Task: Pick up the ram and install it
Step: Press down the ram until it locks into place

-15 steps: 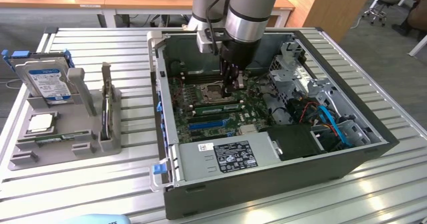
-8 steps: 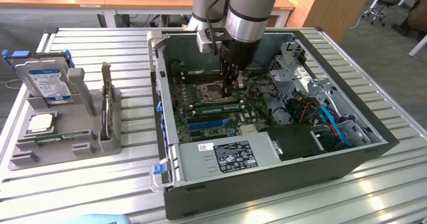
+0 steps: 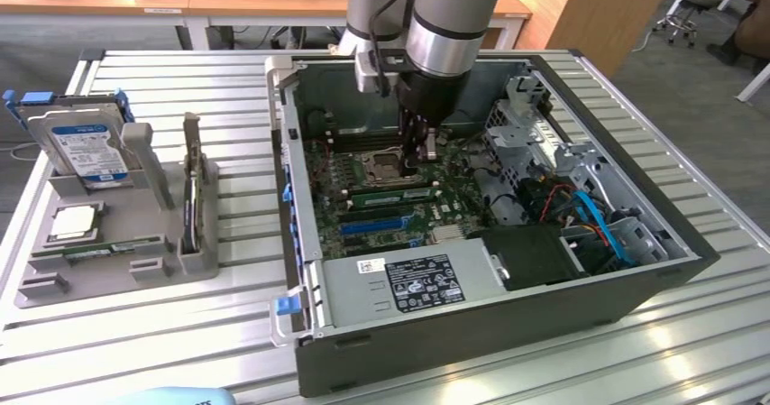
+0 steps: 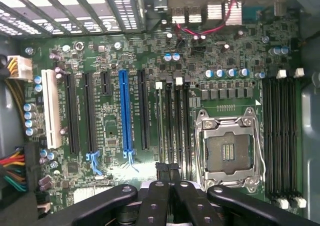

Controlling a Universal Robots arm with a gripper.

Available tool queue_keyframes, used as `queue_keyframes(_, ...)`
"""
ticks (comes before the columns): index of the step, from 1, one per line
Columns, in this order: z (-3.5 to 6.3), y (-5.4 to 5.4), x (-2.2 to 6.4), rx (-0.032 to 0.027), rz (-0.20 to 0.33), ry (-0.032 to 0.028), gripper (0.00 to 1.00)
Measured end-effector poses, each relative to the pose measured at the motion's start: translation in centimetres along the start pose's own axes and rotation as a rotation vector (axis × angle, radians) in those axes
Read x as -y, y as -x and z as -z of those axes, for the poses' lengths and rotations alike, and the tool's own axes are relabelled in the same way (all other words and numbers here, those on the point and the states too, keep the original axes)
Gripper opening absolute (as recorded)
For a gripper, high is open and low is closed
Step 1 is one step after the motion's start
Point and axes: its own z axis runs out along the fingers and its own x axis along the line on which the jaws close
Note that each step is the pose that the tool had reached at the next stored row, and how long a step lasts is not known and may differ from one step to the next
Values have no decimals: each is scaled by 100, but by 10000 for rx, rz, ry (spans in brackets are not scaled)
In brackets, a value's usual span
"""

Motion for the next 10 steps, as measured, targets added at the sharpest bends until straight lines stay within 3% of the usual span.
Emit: queue_keyframes(10,-3,0,-1,24,-1169,-14,10)
